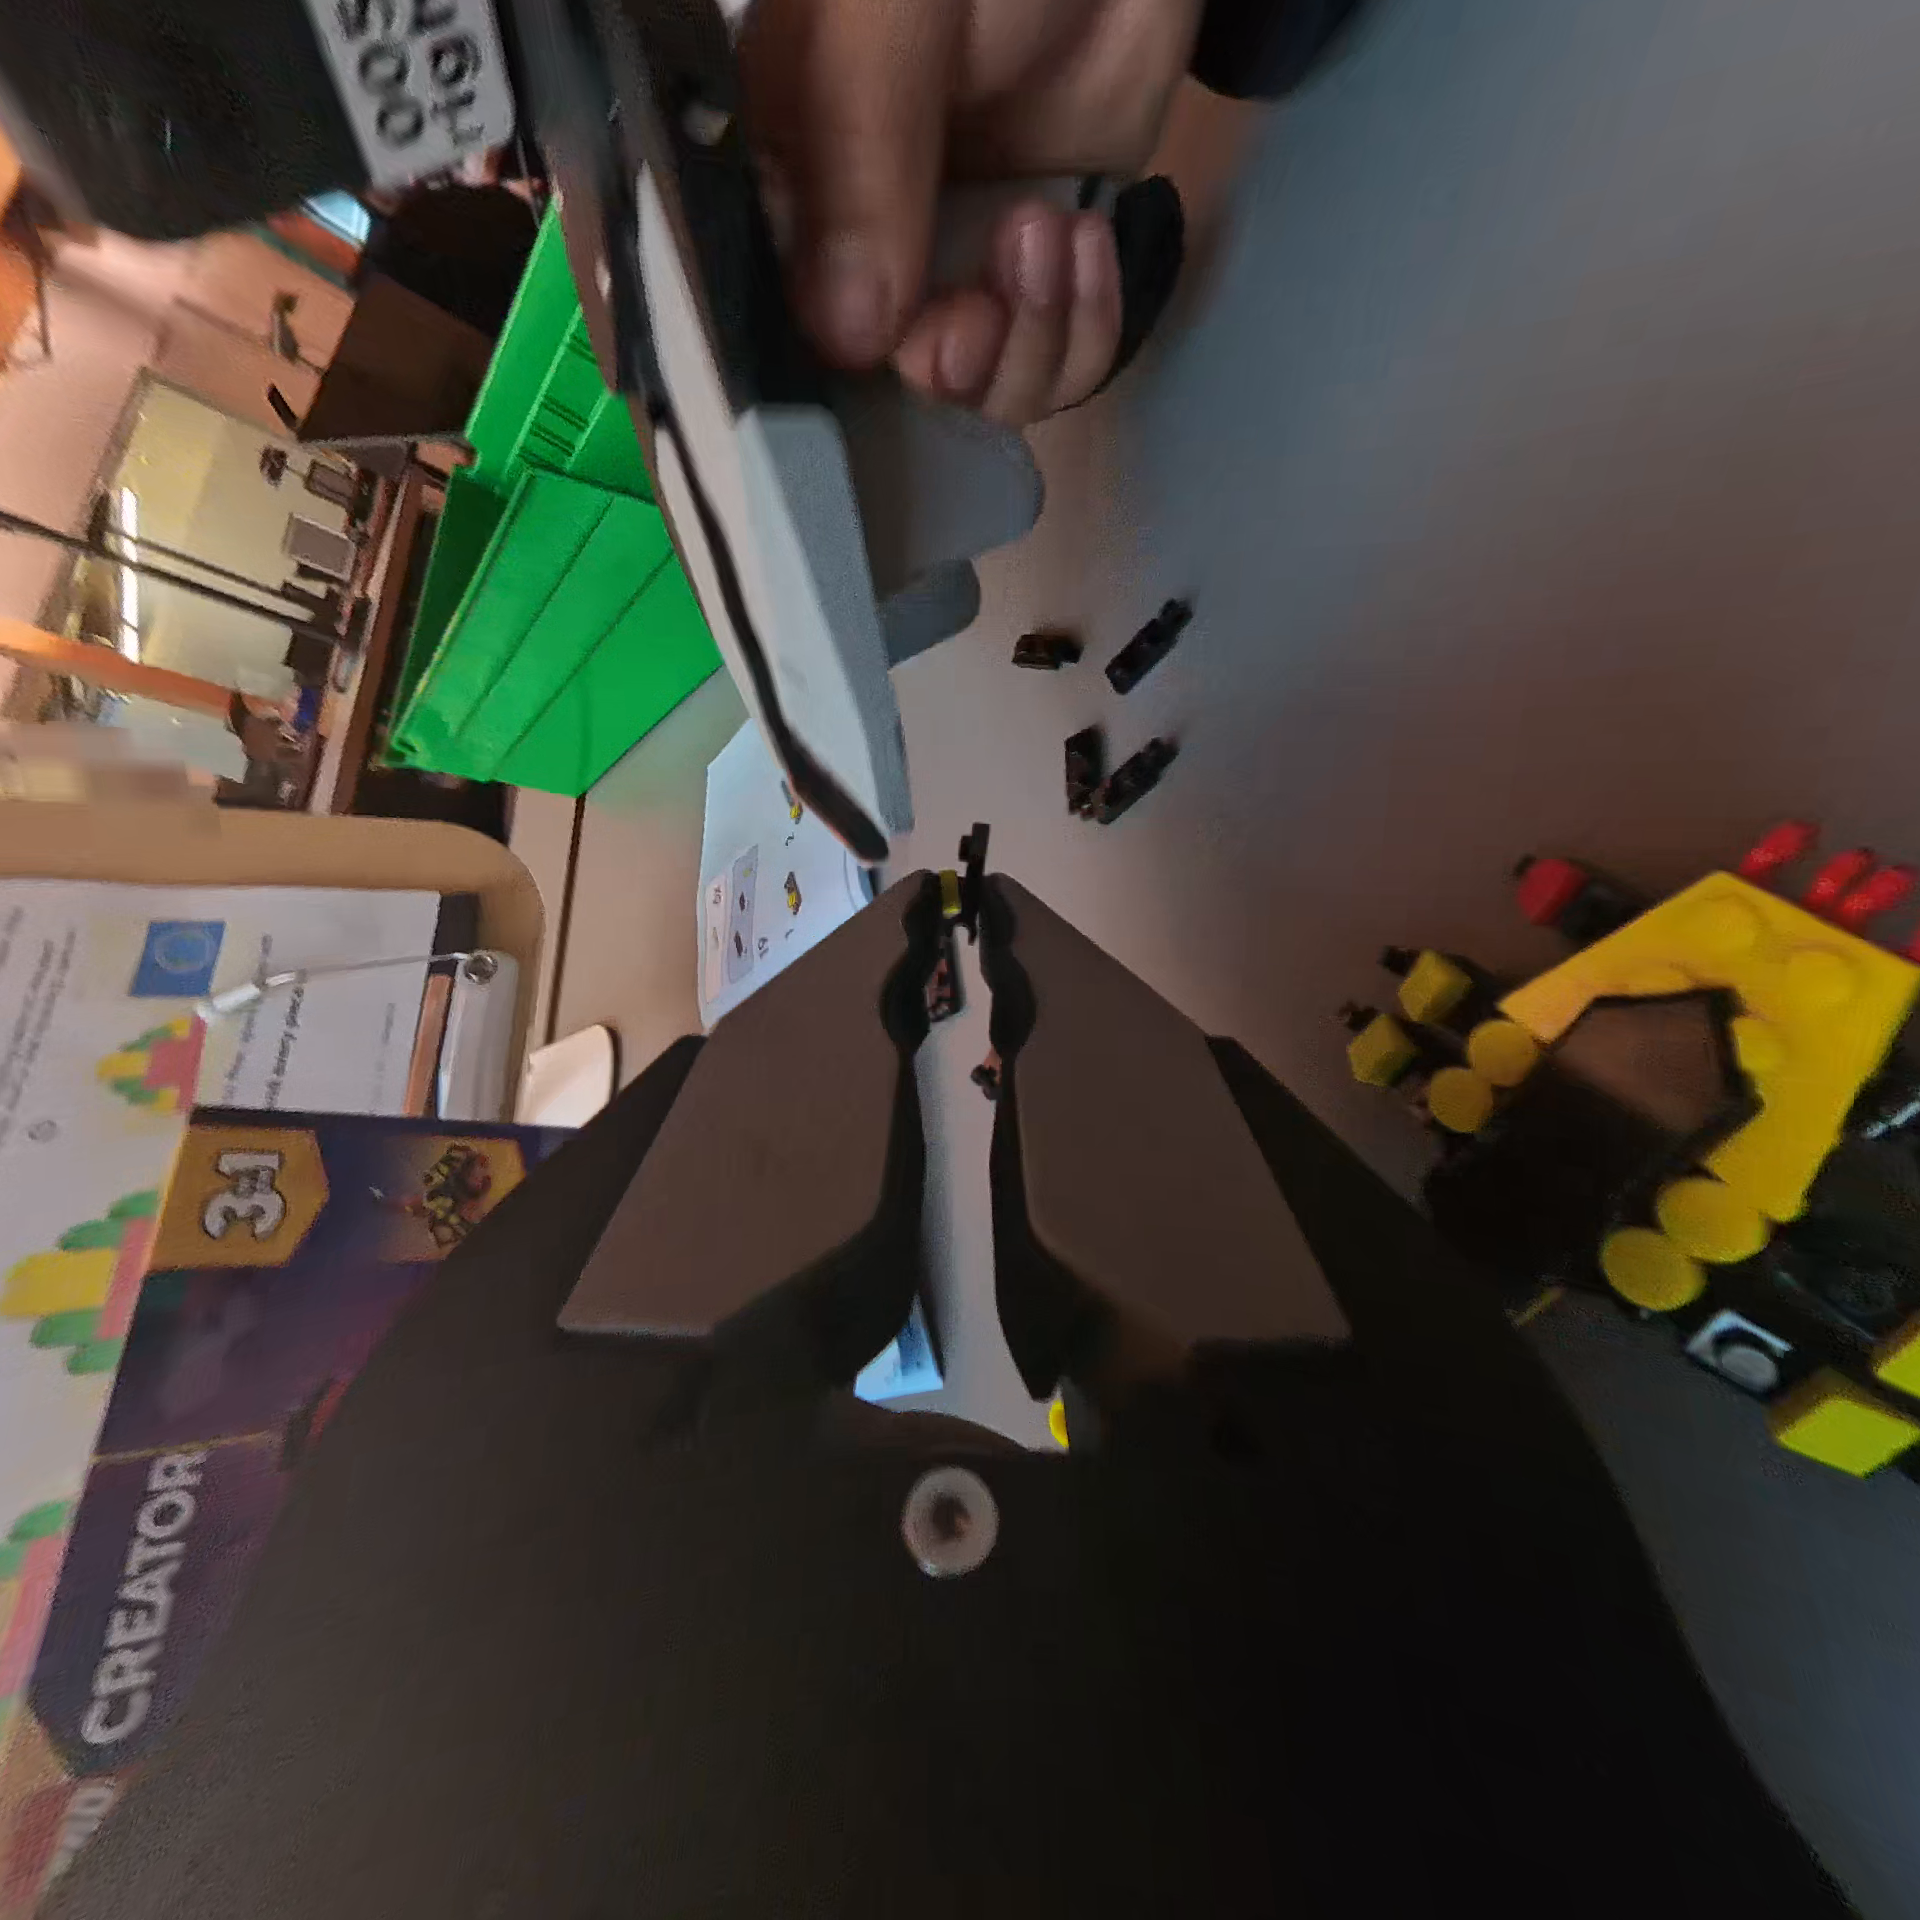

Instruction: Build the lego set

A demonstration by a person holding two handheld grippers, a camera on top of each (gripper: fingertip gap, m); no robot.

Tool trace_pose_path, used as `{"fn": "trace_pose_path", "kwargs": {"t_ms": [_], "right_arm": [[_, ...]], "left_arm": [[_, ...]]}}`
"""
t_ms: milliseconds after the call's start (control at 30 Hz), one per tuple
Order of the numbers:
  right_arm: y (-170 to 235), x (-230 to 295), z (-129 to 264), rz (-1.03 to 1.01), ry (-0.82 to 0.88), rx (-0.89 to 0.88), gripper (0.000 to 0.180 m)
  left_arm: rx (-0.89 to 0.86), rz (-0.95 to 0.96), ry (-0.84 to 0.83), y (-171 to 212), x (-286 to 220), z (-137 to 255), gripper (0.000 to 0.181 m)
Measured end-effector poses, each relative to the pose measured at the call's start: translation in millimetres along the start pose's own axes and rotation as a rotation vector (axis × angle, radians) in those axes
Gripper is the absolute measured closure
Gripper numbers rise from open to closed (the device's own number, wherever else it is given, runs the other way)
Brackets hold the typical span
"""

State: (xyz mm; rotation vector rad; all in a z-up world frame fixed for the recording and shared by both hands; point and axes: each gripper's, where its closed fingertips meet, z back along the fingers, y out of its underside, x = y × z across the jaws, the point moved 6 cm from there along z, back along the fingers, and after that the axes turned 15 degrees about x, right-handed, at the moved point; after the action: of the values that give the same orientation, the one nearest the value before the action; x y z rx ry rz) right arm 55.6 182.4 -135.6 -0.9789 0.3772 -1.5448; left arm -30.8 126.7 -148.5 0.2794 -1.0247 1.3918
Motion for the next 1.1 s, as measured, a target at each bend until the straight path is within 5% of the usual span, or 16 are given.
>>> {"fn": "trace_pose_path", "kwargs": {"t_ms": [33,467,567,1100], "right_arm": [[-1.8,3.4,4.0,0.059,0.024,-0.022,0.158],[-2.6,38.3,-1.0,0.586,0.362,-0.021,0.166],[-3.0,41.2,-1.1,0.629,0.406,-0.031,0.177],[-2.9,44.9,3.0,0.691,0.457,-0.045,0.177]], "left_arm": [[-0.018,0.055,0.027,1.1,3.1,1.1,0.176],[-0.258,0.3,0.188,-4.9,13.3,18.5,0.176],[-0.271,0.346,0.209,-2.3,15.0,17.5,0.176],[-0.303,0.361,0.177,-4.0,16.6,22.1,0.176]]}}
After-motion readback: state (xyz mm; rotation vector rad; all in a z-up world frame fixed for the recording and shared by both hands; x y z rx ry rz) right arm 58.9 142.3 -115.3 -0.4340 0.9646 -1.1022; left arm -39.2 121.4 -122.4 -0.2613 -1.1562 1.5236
